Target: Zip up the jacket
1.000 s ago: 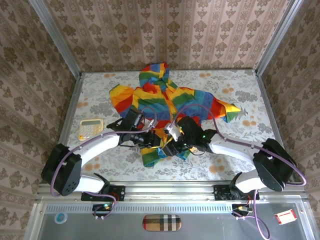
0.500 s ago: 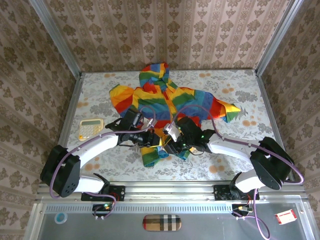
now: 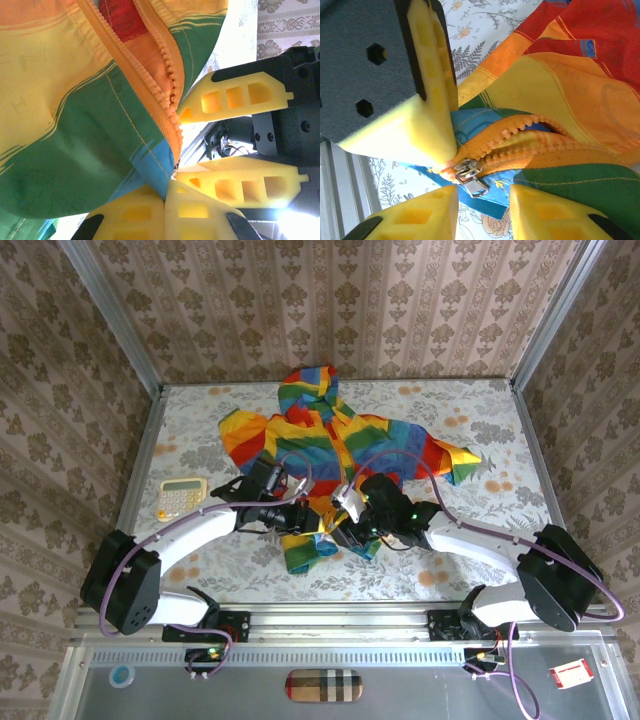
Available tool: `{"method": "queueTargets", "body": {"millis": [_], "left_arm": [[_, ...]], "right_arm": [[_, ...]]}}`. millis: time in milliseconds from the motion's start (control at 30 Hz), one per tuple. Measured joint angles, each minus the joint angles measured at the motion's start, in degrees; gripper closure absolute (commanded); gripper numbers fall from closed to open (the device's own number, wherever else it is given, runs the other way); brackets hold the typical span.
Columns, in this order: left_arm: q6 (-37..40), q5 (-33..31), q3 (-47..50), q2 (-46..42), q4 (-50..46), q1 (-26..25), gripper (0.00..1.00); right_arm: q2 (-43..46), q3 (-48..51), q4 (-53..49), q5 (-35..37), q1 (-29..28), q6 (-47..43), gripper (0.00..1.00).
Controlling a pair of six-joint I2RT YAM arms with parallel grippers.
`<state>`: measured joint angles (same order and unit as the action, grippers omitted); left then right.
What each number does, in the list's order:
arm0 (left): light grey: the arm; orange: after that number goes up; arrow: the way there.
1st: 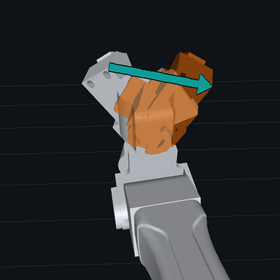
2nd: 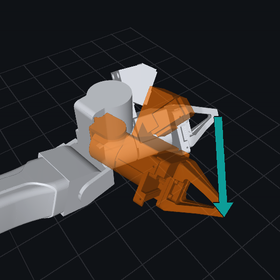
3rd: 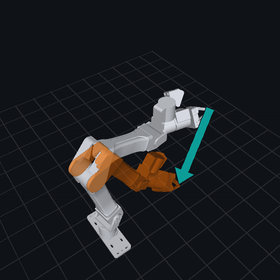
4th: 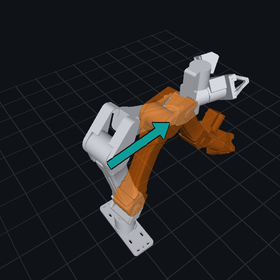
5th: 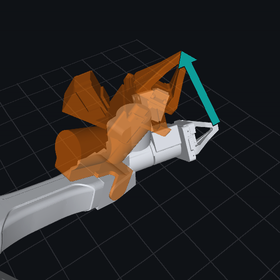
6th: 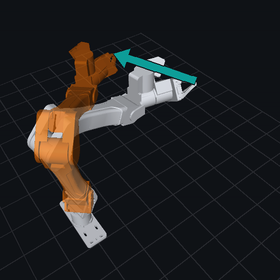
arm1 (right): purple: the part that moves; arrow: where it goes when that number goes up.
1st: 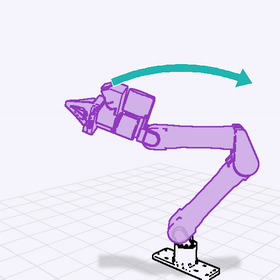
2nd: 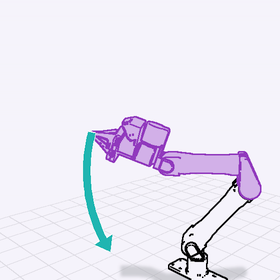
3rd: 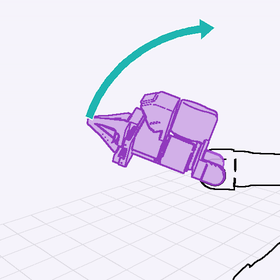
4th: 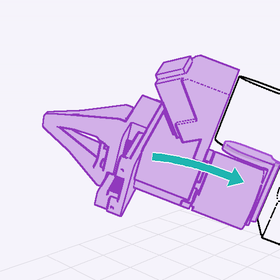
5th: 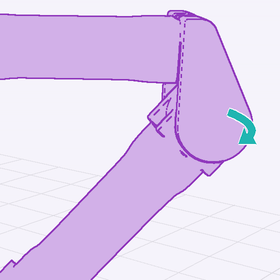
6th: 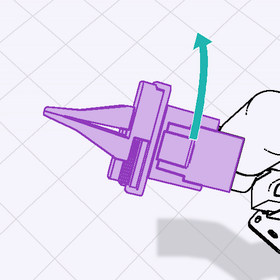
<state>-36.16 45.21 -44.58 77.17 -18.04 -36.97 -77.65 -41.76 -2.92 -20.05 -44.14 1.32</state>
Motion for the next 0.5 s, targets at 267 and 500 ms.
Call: {"method": "queueTargets", "body": {"millis": [267,500], "left_arm": [[0.02,0.00,-0.04,0.00,0.00,-0.02,1.00],[0.02,-0.02,-0.13,0.00,-0.02,-0.07,1.00]], "right_arm": [[-1.42,-0.37,-0.15,-0.35,-0.02,-1.62,0.77],[-3.76,-1.16,0.48,-1.64,-0.07,-2.80,0.80]]}}
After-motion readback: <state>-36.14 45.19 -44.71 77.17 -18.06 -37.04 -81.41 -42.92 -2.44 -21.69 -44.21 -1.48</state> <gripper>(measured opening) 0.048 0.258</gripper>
